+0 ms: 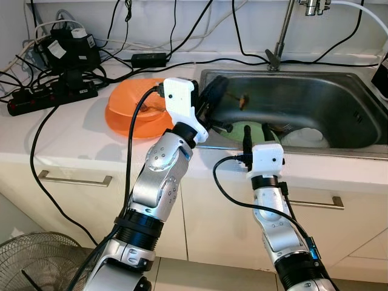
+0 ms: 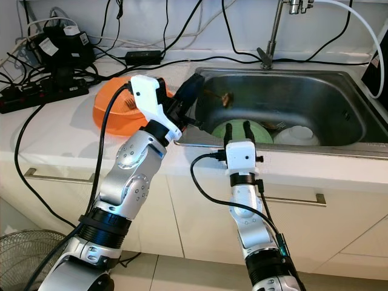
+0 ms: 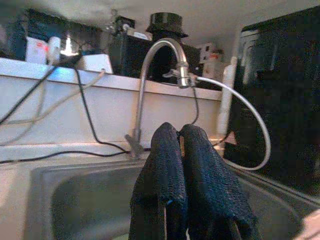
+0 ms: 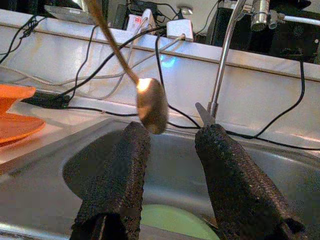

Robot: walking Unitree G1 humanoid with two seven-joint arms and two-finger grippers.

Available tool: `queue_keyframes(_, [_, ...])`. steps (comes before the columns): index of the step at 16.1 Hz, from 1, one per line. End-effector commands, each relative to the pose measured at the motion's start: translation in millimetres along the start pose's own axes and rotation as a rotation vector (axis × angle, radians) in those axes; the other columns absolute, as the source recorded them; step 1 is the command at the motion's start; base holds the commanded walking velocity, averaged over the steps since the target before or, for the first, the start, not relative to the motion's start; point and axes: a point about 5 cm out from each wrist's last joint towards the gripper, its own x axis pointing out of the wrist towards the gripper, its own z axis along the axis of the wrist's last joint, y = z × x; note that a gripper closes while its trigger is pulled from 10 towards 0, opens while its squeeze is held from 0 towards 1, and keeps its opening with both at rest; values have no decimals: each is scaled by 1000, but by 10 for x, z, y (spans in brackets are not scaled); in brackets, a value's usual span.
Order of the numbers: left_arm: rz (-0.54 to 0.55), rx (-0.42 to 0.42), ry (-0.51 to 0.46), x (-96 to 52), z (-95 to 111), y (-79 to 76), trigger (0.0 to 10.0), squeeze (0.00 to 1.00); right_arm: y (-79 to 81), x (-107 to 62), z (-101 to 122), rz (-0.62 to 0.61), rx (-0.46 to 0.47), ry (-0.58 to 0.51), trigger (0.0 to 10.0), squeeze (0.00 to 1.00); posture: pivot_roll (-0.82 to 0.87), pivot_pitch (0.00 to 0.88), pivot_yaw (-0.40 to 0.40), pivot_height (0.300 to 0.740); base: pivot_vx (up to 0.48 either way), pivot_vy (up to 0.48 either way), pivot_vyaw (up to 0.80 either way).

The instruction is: Kitchen organization

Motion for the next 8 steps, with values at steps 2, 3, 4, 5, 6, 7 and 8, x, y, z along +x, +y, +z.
queue_keyframes(2, [-20, -67, 4, -50, -1, -8, 10000, 0, 49, 46, 17, 14, -8, 3, 10000, 1000, 54, 0, 81, 740, 0, 0, 0])
queue_keyframes(3, [-35, -73, 12, -63, 2, -19, 10000, 0, 57, 48, 17, 16, -13, 4, 10000, 839, 54, 0, 81, 740, 0, 0, 0])
queue_keyframes(4, [-47, -71, 20, -70, -1, -28, 10000, 0, 60, 49, 14, 17, -15, 6, 10000, 678, 58, 0, 80, 740, 0, 0, 0])
queue_keyframes(5, [-60, -59, 29, -75, -14, -40, 10000, 0, 68, 50, 12, 18, -16, 8, 10000, 0, 58, 0, 81, 740, 0, 0, 0])
queue_keyframes(6, [-77, -59, 39, -81, -29, -63, 10000, 0, 85, 55, 14, 23, -16, 8, 10000, 0, 56, 0, 82, 740, 0, 0, 0])
queue_keyframes(7, [-88, -66, 47, -84, -37, -81, 10000, 0, 97, 63, 22, 25, -12, 4, 10000, 0, 55, 0, 83, 740, 0, 0, 0])
queue_keyframes(8, [-89, -69, 50, -87, -47, -86, 10000, 0, 106, 67, 30, 26, -9, 2, 10000, 0, 55, 0, 83, 740, 0, 0, 0])
